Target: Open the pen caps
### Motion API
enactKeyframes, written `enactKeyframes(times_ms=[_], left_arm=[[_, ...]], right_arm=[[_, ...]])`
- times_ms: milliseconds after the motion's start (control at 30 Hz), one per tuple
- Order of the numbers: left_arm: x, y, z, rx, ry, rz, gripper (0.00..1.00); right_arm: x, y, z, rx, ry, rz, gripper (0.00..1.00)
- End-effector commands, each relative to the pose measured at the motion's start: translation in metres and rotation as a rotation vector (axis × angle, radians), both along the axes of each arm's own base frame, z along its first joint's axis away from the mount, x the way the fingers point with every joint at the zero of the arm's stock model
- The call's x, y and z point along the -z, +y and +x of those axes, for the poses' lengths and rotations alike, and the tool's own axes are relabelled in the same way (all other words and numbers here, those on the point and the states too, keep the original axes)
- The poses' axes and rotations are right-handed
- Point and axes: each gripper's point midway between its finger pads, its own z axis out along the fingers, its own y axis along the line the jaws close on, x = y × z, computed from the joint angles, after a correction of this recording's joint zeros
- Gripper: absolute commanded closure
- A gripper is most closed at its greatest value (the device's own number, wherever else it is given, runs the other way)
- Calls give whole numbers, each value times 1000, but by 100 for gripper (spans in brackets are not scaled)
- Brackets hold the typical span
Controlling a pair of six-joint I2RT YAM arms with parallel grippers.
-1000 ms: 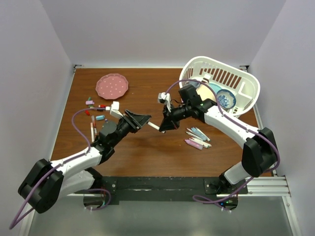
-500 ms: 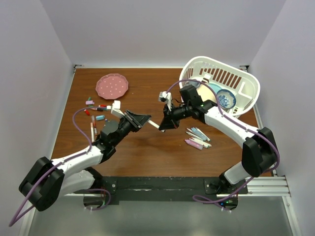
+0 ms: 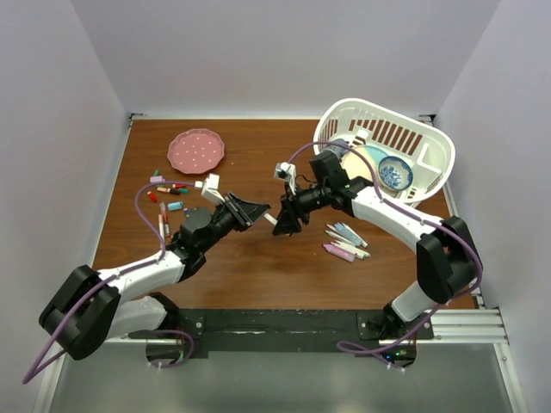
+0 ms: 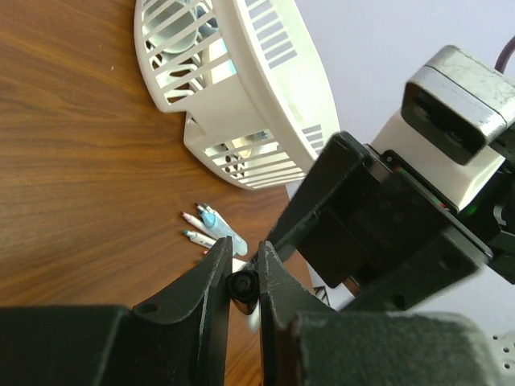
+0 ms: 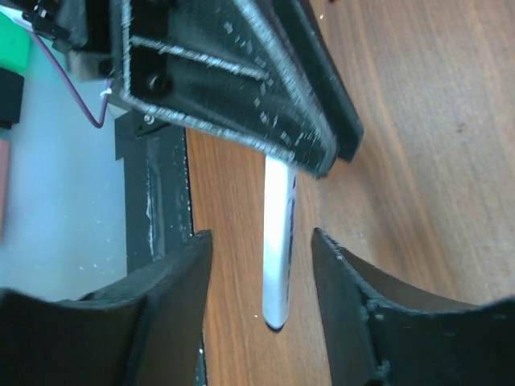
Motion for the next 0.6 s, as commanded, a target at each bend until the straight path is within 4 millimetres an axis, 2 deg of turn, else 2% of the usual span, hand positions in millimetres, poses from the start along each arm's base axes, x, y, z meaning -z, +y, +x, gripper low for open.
enactKeyframes(times_ms=[0,67,100,167,200,300,333,400,433,467,500,567], left_arm=[[-35,-9,1,35,-115,-46,100],[-38,-10,2,33,-124,-41,100],[-43,-10,4,30,-134,-43,100],[-50,-10,5,25,-152,-48,100],[-55,-8,7,14,-163,-50,100],[-74,19,25,-106,-200,-42,100],[-80,41,39,-178,-211,-44,100],[-96,67,49,-249,-235,-59,100],[-102,91,60,-316,-243,-53,100],[-108,102,67,-344,-244,-41,100],[-113,121,75,-393,-254,-27,100],[-125,133,82,-409,-275,-19,100]], right_arm=[[-17,15,1,-23,19,55,55],[-15,16,-1,-28,32,54,64],[-13,16,-5,-42,48,57,78],[-11,16,-9,-62,61,63,100],[-11,16,-11,-68,70,63,100],[-13,12,-20,-89,84,78,100],[-11,10,-25,-94,95,78,100],[-8,7,-28,-95,92,73,100],[-8,5,-30,-97,73,73,100],[-6,2,-32,-95,78,58,100],[-6,1,-32,-93,66,52,100],[-6,-2,-32,-91,36,38,100]])
